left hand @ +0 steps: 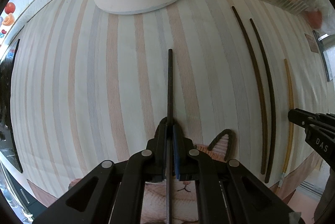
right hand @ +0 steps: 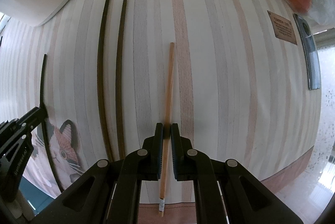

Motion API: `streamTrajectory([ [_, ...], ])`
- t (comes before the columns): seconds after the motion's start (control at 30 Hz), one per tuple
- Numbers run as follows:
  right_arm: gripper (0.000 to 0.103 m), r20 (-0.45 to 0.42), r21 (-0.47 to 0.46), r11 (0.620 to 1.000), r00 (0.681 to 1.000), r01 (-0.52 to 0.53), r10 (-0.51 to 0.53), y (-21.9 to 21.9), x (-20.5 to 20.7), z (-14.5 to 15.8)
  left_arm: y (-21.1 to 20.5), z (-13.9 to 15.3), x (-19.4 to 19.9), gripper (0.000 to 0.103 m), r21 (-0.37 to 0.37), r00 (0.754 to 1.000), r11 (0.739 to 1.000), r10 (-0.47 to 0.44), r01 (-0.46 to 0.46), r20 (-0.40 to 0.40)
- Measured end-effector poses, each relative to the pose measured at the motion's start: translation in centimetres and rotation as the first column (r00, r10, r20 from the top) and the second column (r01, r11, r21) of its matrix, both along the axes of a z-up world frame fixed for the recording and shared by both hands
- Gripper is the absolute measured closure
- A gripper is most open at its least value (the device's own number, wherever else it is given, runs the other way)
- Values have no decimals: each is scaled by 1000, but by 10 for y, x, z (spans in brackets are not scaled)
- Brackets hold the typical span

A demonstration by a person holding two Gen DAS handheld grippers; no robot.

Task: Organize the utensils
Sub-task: 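Lift both chopsticks and carry them above the cream holder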

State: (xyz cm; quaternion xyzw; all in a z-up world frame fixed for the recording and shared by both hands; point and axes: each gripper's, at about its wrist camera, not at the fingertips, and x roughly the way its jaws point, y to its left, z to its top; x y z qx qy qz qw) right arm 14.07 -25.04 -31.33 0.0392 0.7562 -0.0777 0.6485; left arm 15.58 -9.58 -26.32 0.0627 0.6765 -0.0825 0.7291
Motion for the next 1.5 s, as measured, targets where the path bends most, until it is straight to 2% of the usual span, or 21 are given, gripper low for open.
streamTrajectory([
  [0.23, 96, 57, 59, 996, 996, 68, -71, -11, -12, 10, 4, 38, -6, 100, -40, 996, 999, -27, 31, 90],
  [0.43, 96, 154, 62, 997, 987, 44, -53, -10, -15, 44, 15, 82, -9, 100, -84, 984, 996, -24, 40, 179],
  [0.63, 96, 266, 70, 997, 963, 19, -37, -8, -13, 87, 29, 131, -9, 100, -117, 955, 992, -17, 54, 296],
  [0.87, 96, 420, 61, 998, 907, -23, -5, 4, 12, 145, 28, 187, 2, 101, -131, 897, 988, -14, 79, 441],
  [1.03, 96, 509, 37, 999, 860, -36, 12, 17, 33, 184, 23, 216, 14, 101, -153, 868, 984, -6, 95, 497],
  [1.33, 96, 622, 67, 997, 782, -30, -18, 22, 67, 243, 8, 287, 37, 101, -220, 803, 965, 15, 144, 596],
  [1.5, 96, 688, 80, 996, 725, -31, -32, 24, 87, 281, 11, 329, 53, 101, -253, 770, 953, 36, 166, 638],
])
